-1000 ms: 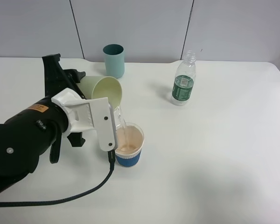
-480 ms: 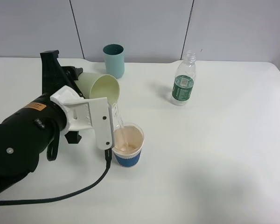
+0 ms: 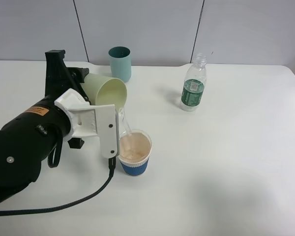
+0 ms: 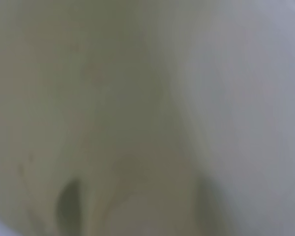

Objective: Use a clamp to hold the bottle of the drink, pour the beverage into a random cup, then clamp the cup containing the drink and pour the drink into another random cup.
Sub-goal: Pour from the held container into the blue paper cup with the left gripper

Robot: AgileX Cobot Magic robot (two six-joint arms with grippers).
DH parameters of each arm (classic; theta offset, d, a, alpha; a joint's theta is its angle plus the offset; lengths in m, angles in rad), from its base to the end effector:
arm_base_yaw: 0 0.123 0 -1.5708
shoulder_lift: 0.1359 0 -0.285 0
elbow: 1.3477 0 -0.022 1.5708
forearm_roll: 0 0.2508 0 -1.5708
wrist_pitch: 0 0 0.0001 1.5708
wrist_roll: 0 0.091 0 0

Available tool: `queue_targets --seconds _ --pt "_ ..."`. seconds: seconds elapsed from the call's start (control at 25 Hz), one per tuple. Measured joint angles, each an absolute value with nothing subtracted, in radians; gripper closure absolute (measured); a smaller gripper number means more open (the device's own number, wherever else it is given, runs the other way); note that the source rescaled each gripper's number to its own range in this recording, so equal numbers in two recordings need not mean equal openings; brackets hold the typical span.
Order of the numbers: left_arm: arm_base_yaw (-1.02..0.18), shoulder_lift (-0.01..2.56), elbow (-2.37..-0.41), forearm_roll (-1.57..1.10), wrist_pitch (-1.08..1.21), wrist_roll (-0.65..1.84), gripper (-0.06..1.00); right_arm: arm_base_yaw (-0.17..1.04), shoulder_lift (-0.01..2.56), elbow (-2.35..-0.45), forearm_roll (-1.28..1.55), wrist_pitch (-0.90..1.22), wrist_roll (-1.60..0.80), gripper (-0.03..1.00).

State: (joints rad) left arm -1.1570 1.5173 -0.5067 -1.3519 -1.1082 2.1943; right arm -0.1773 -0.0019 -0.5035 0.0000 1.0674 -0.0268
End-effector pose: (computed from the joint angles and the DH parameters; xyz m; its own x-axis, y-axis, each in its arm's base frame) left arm 0.1656 -0.1795 0.1984 0.0316 0.9991 -0.0270 0.2396 0.0187 0.9707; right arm -0.0057 0.0010 0.2777 -0.4546 0.0542 -0.8891 0.1643 0.9861 -0.0238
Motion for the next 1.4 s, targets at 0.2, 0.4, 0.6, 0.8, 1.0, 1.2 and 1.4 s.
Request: queue_targets --seconds 0.2,0.4,0.6,0.8,1.0,1.2,1.4 --pt "-1.157 1.517 -0.507 -1.338 -1.109 2.222 0.94 -0.177 -0.002 -0.503 0.000 1.067 -0.027 0.00" --pt "-1.157 1.517 -0.507 -1.323 -1.116 2.230 0.94 -0.177 -0.002 -0.503 0.000 1.067 -0.027 0.00" --pt "-1.157 1.517 -0.507 -1.292 -1.117 2.253 0.94 -0.177 -0.002 -0.503 0.000 1.067 -0.027 0.00" --pt "-1.157 1.517 -0.507 -1.271 -1.118 2.274 0.94 -0.177 -0.002 -0.503 0.000 1.067 -0.027 0.00" --pt "-1.157 1.517 -0.507 -1.250 -1.130 2.279 0.94 -0.177 -0.002 -0.503 0.000 1.067 -0.027 0.00" --pt "-1.157 1.517 -0.507 -1.246 -1.133 2.327 0.94 -0.177 -0.002 -0.503 0.000 1.067 -0.027 0.00" --pt "-1.157 1.517 -0.507 -1.237 -1.133 2.357 0.94 -0.177 -0.002 -0.503 0.000 1.067 -0.027 0.00"
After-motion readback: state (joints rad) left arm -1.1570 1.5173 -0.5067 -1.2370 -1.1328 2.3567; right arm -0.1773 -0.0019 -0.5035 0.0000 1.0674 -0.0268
